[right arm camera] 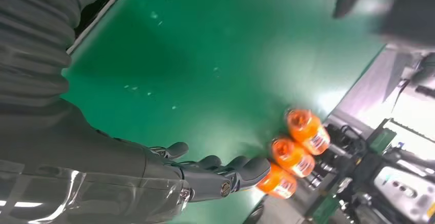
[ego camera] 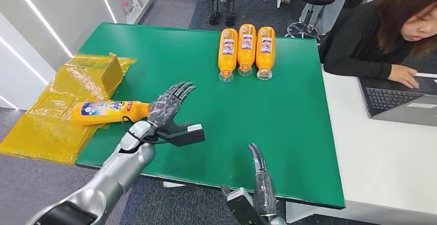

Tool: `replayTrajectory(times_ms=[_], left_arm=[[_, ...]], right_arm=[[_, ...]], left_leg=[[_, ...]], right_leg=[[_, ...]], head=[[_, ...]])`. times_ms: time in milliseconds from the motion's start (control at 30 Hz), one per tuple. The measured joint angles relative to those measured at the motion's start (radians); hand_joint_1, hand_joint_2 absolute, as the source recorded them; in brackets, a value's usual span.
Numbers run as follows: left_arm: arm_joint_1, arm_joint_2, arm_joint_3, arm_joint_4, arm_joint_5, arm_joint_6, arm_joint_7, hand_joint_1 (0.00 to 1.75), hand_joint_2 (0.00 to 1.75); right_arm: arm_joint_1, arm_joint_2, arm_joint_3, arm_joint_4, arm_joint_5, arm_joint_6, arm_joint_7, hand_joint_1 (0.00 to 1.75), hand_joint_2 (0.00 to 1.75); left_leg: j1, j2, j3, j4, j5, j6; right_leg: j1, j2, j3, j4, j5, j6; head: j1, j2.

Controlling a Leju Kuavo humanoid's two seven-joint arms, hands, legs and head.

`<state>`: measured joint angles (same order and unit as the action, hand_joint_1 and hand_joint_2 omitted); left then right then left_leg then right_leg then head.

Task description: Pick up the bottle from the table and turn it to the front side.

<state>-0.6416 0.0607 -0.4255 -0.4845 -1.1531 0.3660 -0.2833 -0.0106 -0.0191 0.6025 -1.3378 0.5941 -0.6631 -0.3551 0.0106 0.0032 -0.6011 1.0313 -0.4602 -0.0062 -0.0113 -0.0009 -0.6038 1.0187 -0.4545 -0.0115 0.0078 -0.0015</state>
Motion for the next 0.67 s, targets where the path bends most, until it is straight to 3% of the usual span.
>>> replayTrajectory(times_ms=[100,200,300,400,533,667], left_arm=[[0.238,-0.029,-0.007,-0.451,0.56,-0.166,-0.304,0.0,1.75],[0.346,-0.031,-0.014,-0.658,0.942,-0.431,-0.398,0.0,1.75],[0.437,-0.06,-0.011,-0.815,1.242,-0.731,-0.418,0.0,1.75],[0.497,-0.102,0.004,-0.876,1.308,-0.851,-0.42,0.0,1.75],[0.553,-0.147,0.029,-0.897,1.278,-0.837,-0.42,0.0,1.75],[0.586,-0.165,0.048,-0.903,1.256,-0.816,-0.42,0.0,1.75]], right_arm=[[0.048,-0.007,-0.039,-0.031,-0.007,-0.019,-0.008,0.0,1.75],[0.081,-0.014,-0.059,-0.067,-0.045,-0.02,-0.059,0.0,1.75],[0.112,-0.02,-0.078,-0.124,-0.1,-0.02,-0.134,0.0,1.75],[0.137,-0.021,-0.091,-0.183,-0.163,-0.02,-0.208,0.0,1.75],[0.17,-0.021,-0.104,-0.258,-0.24,-0.02,-0.303,0.0,1.75],[0.191,-0.021,-0.117,-0.314,-0.224,-0.02,-0.337,0.0,1.75]], left_leg=[[0.0,0.005,0.001,0.0,-0.004,0.0],[0.0,0.004,0.001,0.0,-0.005,0.0],[0.0,0.003,0.001,0.0,-0.006,0.0],[0.0,0.003,0.001,0.0,-0.007,0.0],[0.0,0.003,0.001,0.0,-0.007,0.0],[0.0,0.003,0.002,0.0,-0.007,0.0]], right_leg=[[-0.001,0.005,0.0,-0.001,-0.002,0.001],[-0.001,0.005,0.0,-0.001,-0.004,0.0],[-0.001,0.004,0.0,-0.001,-0.005,0.0],[-0.001,0.004,0.001,-0.001,-0.005,0.0],[-0.001,0.003,0.001,-0.001,-0.005,0.0],[-0.001,0.003,0.001,-0.001,-0.005,0.0]], head=[[0.0,0.0],[0.0,0.0],[0.0,0.0],[0.0,0.0],[0.0,0.0],[0.0,0.0]])
